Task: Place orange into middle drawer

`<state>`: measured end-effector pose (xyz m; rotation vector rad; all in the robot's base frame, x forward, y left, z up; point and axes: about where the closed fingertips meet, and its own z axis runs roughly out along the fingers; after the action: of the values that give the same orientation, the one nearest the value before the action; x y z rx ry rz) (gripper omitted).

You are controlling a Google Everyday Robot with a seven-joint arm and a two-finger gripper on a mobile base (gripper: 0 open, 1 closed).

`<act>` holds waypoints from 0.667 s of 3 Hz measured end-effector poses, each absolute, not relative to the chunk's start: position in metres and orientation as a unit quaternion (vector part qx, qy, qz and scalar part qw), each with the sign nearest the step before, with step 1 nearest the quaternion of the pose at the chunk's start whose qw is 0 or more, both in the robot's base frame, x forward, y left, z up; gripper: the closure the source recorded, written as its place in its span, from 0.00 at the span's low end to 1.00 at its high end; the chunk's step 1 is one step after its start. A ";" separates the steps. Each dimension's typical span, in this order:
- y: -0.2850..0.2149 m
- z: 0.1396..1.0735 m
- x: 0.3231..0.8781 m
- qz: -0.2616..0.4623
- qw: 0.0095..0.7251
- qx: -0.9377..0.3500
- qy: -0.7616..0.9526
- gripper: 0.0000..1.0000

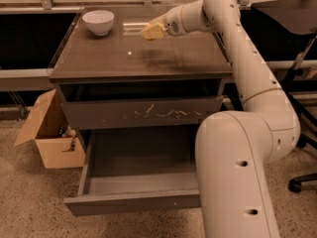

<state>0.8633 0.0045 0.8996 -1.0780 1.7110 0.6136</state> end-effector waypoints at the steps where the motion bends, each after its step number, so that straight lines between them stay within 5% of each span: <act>1: 0.008 0.902 0.825 0.281 0.466 -0.464 0.699 1.00; 2: 0.016 0.893 0.795 0.302 0.443 -0.476 0.697 1.00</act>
Offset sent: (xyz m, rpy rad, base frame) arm -0.1109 0.0064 -0.0007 0.0047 0.0996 0.1528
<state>0.7951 0.0160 0.8934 -1.1808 1.7294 0.7482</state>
